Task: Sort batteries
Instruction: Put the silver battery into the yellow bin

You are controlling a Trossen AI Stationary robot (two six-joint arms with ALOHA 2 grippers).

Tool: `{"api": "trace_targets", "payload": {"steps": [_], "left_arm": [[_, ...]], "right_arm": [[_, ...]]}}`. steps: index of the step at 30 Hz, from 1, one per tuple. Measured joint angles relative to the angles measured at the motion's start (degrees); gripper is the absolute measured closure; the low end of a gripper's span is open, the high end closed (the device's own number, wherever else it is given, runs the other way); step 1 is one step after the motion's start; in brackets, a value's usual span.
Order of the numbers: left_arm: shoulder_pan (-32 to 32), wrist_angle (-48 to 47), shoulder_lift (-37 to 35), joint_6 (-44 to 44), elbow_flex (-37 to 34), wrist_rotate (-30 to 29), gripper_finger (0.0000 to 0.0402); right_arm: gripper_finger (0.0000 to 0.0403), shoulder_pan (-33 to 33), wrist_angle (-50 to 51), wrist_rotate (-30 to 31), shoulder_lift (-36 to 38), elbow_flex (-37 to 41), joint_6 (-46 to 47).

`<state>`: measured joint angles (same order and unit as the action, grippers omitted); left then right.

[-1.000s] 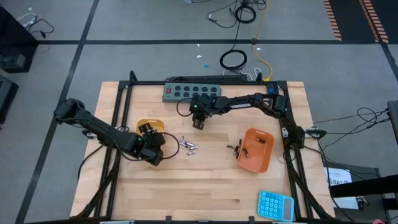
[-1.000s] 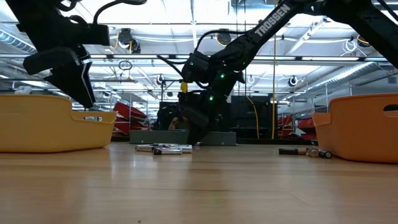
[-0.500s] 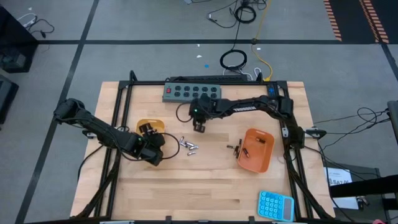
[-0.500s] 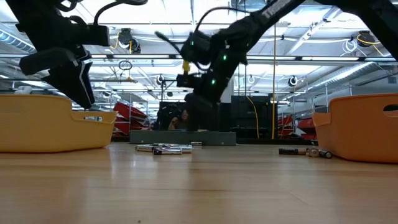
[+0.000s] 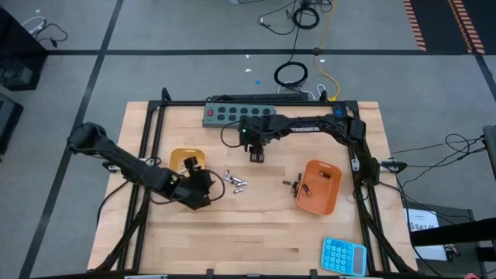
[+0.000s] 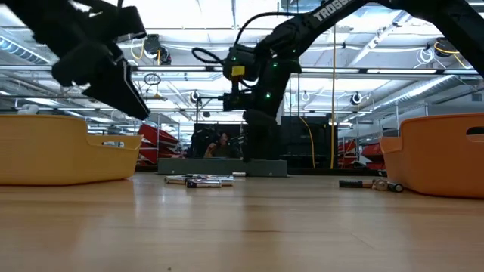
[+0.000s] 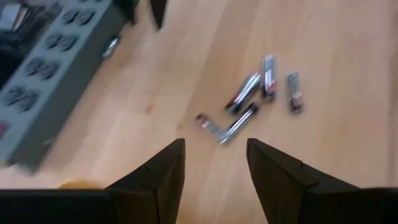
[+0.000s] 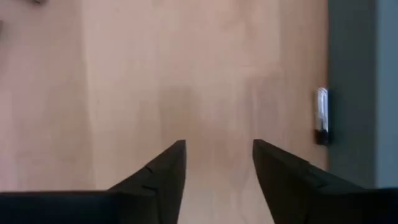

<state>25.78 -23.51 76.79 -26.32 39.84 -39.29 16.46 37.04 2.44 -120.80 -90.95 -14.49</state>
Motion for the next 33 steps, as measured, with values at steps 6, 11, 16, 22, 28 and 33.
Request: {"api": "trace_targets", "payload": {"steps": [6, 11, 16, 22, 28, 33], "left_arm": [[0.6, 30.5, 0.0, 6.6, -12.4, -0.2, 0.0219], [0.4, 45.8, 0.0, 10.2, -18.7, -2.1, 0.0219], [-1.2, 45.7, 0.0, 10.4, -19.5, -4.3, 0.0219], [-3.3, 45.5, 0.0, 11.7, -19.5, -4.7, 0.0219], [-3.7, 45.3, 0.0, 11.6, -20.1, -4.8, 0.0219], [-3.7, 45.4, 0.0, 10.3, -20.4, -4.8, 0.0219]], "right_arm": [[0.0178, 0.9, 3.1, 0.5, -2.1, -3.8, -3.3], [0.0173, 1.5, 7.6, 2.0, -5.1, -7.8, -6.4], [0.0176, 1.5, 13.6, 4.4, -10.8, -16.5, -7.5], [0.0183, 1.7, 21.6, 5.1, -18.5, -30.7, -10.1], [0.0184, 2.3, 30.8, 5.1, -23.9, -39.5, -10.5], [0.0186, 3.0, 34.7, 4.9, -24.3, -39.9, -9.6]]}}
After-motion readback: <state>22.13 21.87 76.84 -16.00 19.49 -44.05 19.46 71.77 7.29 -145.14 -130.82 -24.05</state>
